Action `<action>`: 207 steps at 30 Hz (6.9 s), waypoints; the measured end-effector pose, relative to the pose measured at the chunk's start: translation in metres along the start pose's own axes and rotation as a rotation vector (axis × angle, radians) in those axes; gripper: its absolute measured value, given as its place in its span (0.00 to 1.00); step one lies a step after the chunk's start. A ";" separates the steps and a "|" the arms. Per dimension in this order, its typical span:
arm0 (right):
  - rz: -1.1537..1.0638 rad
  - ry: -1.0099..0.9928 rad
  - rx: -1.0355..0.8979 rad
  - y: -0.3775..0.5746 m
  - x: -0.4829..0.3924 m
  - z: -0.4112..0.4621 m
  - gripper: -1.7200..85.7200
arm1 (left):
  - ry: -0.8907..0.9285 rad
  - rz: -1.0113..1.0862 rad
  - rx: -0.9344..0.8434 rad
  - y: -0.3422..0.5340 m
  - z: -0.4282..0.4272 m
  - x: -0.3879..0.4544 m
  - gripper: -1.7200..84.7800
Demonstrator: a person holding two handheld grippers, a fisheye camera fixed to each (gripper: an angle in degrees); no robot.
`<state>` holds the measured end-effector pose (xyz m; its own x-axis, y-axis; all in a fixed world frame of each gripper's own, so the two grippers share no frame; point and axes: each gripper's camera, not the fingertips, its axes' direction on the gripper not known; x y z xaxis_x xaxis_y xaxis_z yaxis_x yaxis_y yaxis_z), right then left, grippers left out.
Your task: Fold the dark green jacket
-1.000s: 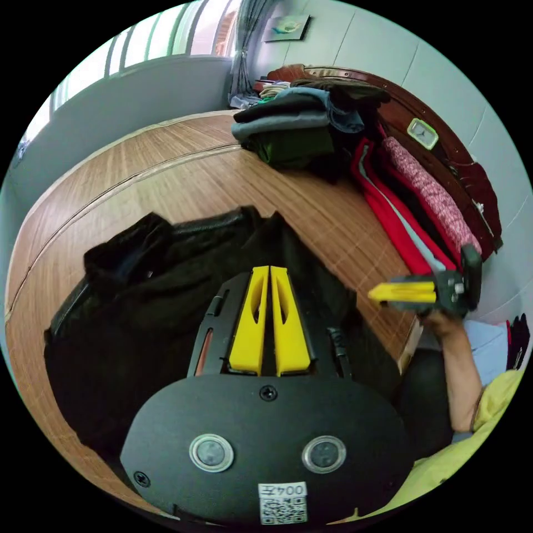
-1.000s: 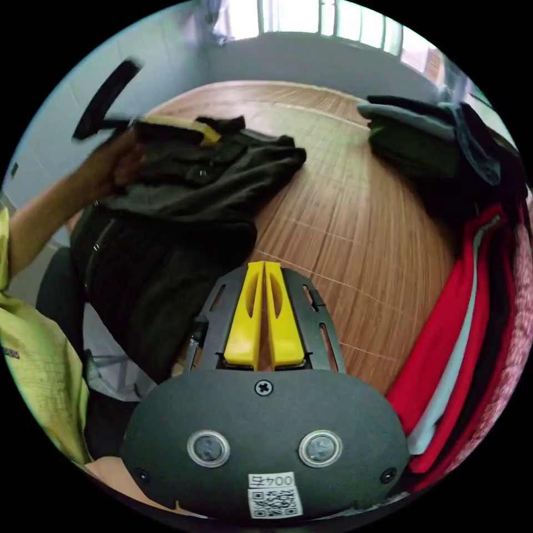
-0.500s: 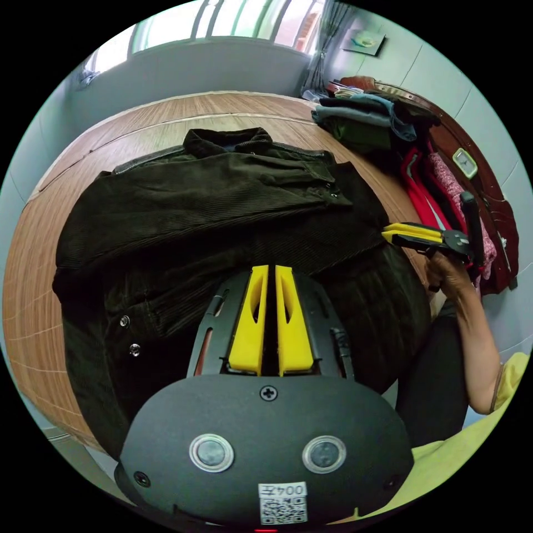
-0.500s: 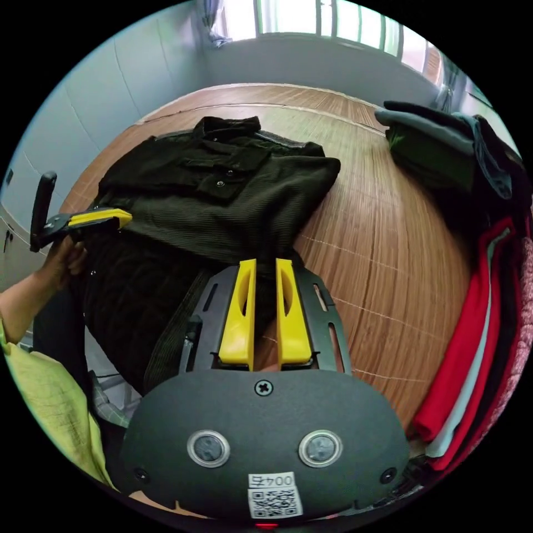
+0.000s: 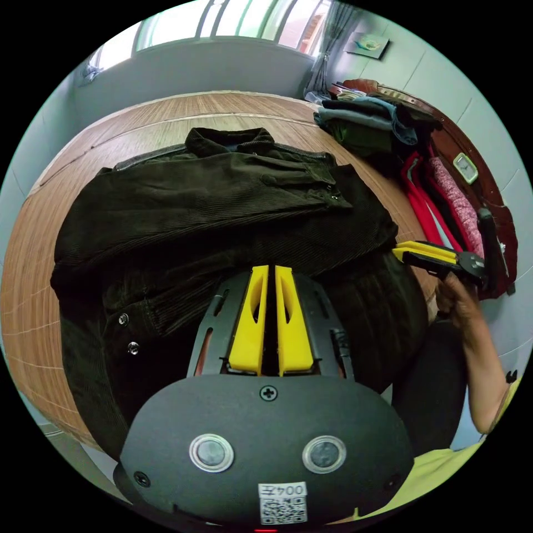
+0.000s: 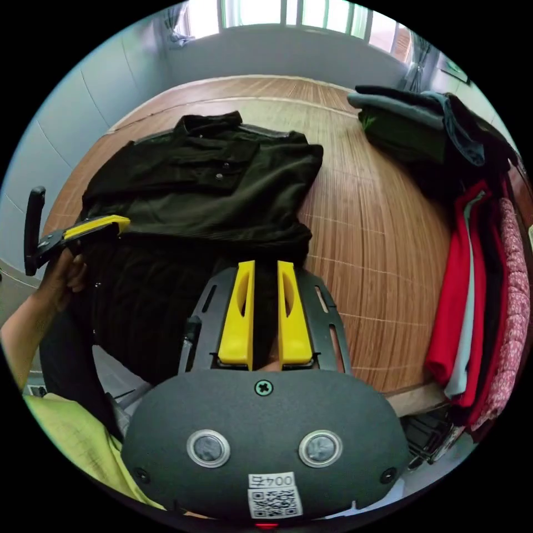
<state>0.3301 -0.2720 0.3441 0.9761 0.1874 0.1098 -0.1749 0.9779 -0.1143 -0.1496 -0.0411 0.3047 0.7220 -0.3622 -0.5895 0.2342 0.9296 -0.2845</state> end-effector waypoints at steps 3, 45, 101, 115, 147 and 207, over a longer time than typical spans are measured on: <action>-0.025 -0.034 0.003 0.002 -0.027 0.000 0.11 | 0.061 -0.025 0.040 0.028 -0.033 -0.017 0.03; -0.239 -0.439 -0.168 -0.331 -0.354 0.225 0.10 | -0.343 0.325 0.145 0.176 -0.162 -0.225 0.06; 0.140 -0.074 0.057 0.003 -0.122 0.080 0.16 | -0.248 0.014 0.105 0.122 -0.149 -0.241 0.13; 0.145 0.034 -0.019 0.034 -0.117 0.059 0.15 | -0.244 -0.015 0.064 0.147 -0.107 -0.232 0.12; 0.378 -0.425 0.109 -0.075 0.163 -0.084 0.15 | -0.064 -0.286 0.128 0.037 -0.141 -0.434 0.16; -0.011 -0.148 0.005 -0.082 -0.037 -0.072 0.13 | -0.174 -0.078 0.182 -0.013 -0.133 -0.298 0.07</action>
<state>0.3180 -0.3662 0.2785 0.9485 0.1879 0.2552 -0.1654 0.9804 -0.1070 -0.4545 0.0460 0.3842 0.7945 -0.4310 -0.4278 0.3956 0.9018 -0.1738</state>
